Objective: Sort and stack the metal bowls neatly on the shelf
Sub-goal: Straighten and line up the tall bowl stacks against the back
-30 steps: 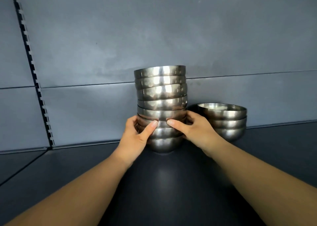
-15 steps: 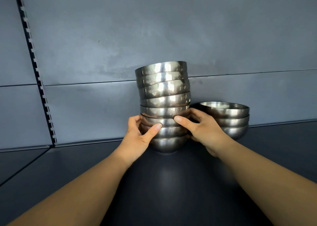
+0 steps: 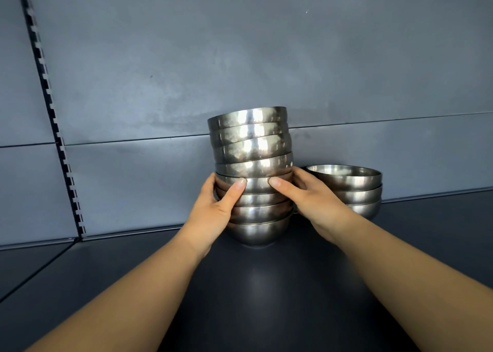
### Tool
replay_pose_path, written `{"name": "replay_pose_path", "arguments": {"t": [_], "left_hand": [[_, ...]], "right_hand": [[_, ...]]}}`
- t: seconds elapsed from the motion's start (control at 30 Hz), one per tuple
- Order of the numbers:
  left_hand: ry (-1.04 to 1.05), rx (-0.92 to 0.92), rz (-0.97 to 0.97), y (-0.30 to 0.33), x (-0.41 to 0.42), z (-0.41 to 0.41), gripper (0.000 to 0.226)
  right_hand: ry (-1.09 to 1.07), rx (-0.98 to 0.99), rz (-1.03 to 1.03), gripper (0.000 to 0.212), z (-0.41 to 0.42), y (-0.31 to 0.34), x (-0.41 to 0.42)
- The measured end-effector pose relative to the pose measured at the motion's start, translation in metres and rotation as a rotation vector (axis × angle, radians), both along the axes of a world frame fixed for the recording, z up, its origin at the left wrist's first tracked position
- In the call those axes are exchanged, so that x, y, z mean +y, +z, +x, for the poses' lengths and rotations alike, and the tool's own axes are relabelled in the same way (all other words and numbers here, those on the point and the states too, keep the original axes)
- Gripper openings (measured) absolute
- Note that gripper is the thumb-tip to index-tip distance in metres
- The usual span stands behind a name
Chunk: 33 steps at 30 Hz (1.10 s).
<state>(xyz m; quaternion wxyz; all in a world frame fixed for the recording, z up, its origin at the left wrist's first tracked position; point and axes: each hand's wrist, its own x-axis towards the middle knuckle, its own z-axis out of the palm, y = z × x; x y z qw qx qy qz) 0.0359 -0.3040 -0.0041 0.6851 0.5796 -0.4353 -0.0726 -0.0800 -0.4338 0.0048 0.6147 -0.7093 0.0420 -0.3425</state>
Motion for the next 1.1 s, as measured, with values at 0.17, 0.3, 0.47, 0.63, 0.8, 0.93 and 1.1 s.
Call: {"name": "replay_pose_path", "arguments": {"t": [0.17, 0.3, 0.47, 0.63, 0.8, 0.93, 1.1], "left_hand": [[-0.006, -0.001, -0.034, 0.002, 0.001, 0.002, 0.045], [-0.010, -0.020, -0.057, 0.001, 0.003, 0.006, 0.055], [-0.026, -0.057, -0.045, 0.001, 0.005, 0.009, 0.062], [-0.052, -0.038, -0.062, -0.002, 0.004, 0.010, 0.065], [-0.058, -0.009, -0.088, -0.001, 0.002, 0.011, 0.060], [-0.068, -0.023, -0.079, 0.000, 0.003, 0.012, 0.049], [-0.067, -0.027, -0.056, -0.002, 0.005, 0.014, 0.051]], "right_hand": [[0.018, -0.019, 0.011, 0.026, 0.002, -0.004, -0.001], [0.027, -0.010, -0.004, 0.019, 0.005, -0.005, -0.001], [0.011, -0.029, -0.041, 0.053, 0.008, -0.007, -0.003], [0.020, -0.060, -0.063, 0.046, 0.008, -0.008, -0.006], [-0.001, -0.065, -0.072, 0.020, 0.010, -0.005, -0.007], [-0.036, -0.063, -0.102, 0.011, 0.009, -0.003, -0.007], [-0.053, -0.033, -0.131, 0.018, 0.007, -0.003, -0.005]]}}
